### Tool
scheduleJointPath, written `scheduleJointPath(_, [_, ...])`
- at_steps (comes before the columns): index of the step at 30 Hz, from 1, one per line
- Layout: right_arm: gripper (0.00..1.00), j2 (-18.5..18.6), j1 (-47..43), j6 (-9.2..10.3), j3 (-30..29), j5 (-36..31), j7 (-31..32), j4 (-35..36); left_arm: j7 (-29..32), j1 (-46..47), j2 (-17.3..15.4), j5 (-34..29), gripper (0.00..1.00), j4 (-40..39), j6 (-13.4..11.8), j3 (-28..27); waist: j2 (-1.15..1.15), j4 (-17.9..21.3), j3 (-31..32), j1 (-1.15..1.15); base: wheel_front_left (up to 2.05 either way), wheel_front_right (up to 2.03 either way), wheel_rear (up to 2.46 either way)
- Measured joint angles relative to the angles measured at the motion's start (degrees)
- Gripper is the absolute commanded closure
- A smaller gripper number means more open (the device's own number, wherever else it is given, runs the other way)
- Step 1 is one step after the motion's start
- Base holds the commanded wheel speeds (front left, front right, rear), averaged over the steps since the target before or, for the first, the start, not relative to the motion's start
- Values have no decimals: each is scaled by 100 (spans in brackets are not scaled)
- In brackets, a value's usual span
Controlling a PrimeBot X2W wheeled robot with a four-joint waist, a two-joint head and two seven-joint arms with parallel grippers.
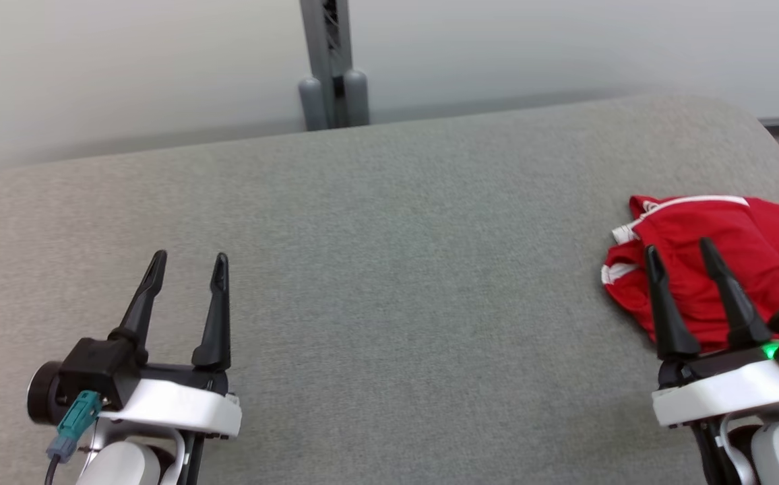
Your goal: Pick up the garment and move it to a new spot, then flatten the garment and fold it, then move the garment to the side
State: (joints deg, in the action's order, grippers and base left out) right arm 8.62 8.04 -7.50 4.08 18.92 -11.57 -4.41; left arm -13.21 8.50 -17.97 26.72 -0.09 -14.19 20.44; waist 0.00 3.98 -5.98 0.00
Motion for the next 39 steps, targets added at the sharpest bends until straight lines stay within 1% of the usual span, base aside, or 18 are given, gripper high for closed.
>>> scheduleJointPath(4, [0,-196,-166,0,-143,-307,220,97,-20,-252,-98,13,0,25,-33,-24,0,-240,280,0,0,0,0])
scheduleJointPath(12, [0,-342,-505,0,-343,-544,452,26,-40,-486,-132,56,0,199,-15,14,0,-530,649,0,0,0,0])
scheduleJointPath(21, [0,-380,-748,0,-534,-634,509,-116,-52,-588,-144,102,0,454,36,70,0,-583,833,0,0,0,0])
scheduleJointPath(39, [0,-442,-770,0,-631,-647,527,-134,-116,-575,-132,130,0,742,135,86,0,-603,812,0,0,0,0])
